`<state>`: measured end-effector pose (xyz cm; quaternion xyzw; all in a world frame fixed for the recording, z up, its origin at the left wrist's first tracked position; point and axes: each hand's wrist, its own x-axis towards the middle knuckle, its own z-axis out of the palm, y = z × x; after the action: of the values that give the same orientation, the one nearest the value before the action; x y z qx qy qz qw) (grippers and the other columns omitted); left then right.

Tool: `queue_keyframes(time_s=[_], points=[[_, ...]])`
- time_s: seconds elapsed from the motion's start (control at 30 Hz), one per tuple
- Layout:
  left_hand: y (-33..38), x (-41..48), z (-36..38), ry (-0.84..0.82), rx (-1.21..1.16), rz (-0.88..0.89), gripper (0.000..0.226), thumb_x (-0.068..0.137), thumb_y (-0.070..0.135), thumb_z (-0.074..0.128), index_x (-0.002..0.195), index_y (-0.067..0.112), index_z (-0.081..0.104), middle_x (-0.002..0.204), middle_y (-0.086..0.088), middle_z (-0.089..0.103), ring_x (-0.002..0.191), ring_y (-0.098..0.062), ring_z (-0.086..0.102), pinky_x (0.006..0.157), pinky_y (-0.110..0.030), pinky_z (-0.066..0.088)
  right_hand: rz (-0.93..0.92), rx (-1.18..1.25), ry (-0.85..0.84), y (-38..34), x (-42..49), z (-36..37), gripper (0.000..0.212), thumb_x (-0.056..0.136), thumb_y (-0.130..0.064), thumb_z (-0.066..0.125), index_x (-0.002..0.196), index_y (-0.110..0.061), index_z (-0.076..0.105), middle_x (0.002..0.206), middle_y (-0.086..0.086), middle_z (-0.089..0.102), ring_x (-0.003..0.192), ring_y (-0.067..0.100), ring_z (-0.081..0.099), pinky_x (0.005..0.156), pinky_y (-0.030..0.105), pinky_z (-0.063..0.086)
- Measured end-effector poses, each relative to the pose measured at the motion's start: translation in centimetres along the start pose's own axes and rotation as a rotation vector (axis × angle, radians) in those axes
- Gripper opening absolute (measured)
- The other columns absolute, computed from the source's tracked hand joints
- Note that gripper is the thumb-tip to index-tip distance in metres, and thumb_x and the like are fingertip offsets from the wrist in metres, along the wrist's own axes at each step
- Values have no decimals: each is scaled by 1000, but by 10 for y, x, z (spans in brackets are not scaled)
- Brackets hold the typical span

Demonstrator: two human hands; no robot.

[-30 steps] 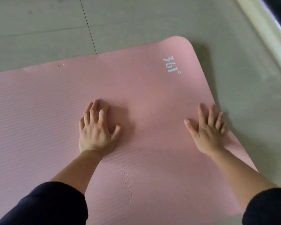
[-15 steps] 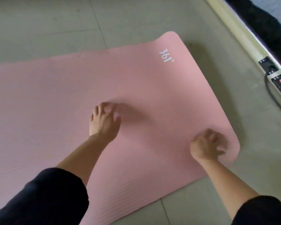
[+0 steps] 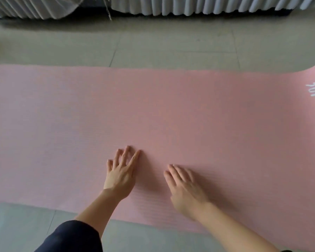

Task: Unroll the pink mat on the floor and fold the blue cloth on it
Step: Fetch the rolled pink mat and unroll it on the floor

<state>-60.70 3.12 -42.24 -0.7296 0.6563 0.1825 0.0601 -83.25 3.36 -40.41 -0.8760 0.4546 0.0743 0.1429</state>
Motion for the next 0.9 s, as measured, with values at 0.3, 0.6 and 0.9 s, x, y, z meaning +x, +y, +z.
queue_keyframes(time_s=[0.3,0.6,0.9], points=[[-96,-55,-29,-346,221,-191,109,83,-9,47,142,42,-29,153,-2,-38,144,-41,-20,98,-58,45,-162,-174,-314,-99,40,15,114,75,-68,47,149,1,-7,153,34,-12,143,47,-9,108,68,-1],[-95,-73,-18,-362,439,-266,86,99,7,40,143,27,-31,155,-21,-29,139,-60,-1,102,-55,41,-132,-306,-377,-115,31,13,108,77,-35,59,146,3,-15,150,39,-16,139,56,-9,106,71,15],[-103,-90,-12,-310,476,-286,73,99,-2,25,146,18,-27,152,-40,-9,129,-65,28,103,-53,42,-127,-255,-409,-116,15,15,78,91,-9,37,146,-1,-18,153,30,-23,140,51,-18,106,73,7]])
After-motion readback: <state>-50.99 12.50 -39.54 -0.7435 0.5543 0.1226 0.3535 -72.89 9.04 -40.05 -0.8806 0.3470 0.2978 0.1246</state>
